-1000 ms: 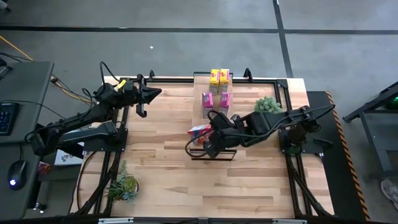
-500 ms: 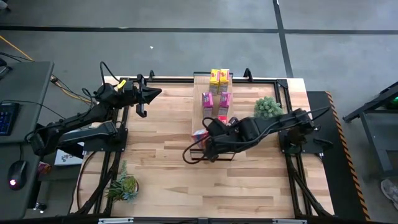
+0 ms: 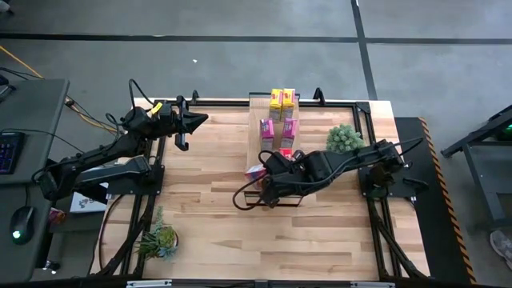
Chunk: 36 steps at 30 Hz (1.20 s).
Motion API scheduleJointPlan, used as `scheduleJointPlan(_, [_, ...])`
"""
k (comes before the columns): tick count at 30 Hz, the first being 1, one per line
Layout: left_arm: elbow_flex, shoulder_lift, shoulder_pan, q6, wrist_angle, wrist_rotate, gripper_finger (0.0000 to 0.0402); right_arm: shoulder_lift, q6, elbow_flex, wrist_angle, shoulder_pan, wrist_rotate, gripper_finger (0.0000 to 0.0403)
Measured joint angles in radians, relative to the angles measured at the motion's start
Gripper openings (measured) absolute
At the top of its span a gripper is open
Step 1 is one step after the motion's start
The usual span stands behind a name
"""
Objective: Stack cereal on shelf
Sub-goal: Put the red cereal box on the shelf, then adjust the cereals box on the shelf
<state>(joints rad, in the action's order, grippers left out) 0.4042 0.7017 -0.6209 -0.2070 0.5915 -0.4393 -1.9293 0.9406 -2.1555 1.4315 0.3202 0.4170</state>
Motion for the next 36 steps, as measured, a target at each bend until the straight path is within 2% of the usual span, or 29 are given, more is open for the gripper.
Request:
scheduleJointPlan(15, [0.0, 0.0, 0.0, 0.0, -0.005, 0.0, 0.0, 0.0, -0.01, 0.0, -0.032, 0.0, 0.075, 0.0234])
scheduleJointPlan(25, [0.0, 0.0, 0.0, 0.0, -0.005, 0.0, 0.0, 0.001, -0.165, -0.003, -0.104, 0.0, 0.157, 0.0236])
scheduleJointPlan(31, [0.0, 0.0, -0.001, 0.0, -0.006, 0.0, 0.0, 0.005, -0.25, -0.088, -0.084, 0.01, 0.218, 0.0236])
scheduleJointPlan(36, [0.0, 0.0, -0.001, 0.0, -0.013, 0.0, 0.0, 0.006, -0.265, -0.143, -0.021, 0.041, 0.213, 0.0229])
